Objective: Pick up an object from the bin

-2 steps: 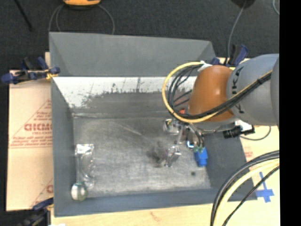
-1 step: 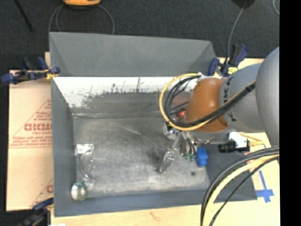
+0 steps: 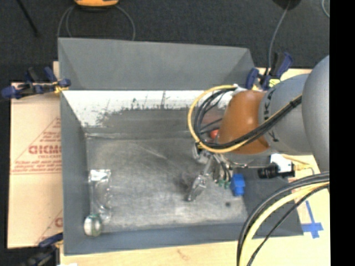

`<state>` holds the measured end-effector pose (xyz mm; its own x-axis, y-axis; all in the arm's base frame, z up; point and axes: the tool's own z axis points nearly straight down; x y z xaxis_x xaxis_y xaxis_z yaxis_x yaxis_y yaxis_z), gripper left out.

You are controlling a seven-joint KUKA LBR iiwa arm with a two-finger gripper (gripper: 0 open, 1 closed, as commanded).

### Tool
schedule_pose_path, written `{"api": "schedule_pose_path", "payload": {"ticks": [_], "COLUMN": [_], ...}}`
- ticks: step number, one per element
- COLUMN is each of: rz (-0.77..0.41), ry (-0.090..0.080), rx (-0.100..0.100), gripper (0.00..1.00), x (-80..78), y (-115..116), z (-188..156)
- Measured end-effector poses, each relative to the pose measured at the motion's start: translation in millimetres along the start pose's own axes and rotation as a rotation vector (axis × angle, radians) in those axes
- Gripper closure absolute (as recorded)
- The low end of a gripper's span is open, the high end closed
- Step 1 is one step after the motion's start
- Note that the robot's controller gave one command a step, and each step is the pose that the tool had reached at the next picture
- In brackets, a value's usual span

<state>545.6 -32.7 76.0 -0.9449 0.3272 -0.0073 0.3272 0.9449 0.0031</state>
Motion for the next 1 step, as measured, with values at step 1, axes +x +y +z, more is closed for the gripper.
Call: {"api": "schedule_pose_path", "payload": {"ticks": [1], "rz": [-0.001], "ry": [-0.005], "rx": [0.000], "gripper": [1.00], "x": [-1.9], "y": [-0.1], "z": [-2.3]}}
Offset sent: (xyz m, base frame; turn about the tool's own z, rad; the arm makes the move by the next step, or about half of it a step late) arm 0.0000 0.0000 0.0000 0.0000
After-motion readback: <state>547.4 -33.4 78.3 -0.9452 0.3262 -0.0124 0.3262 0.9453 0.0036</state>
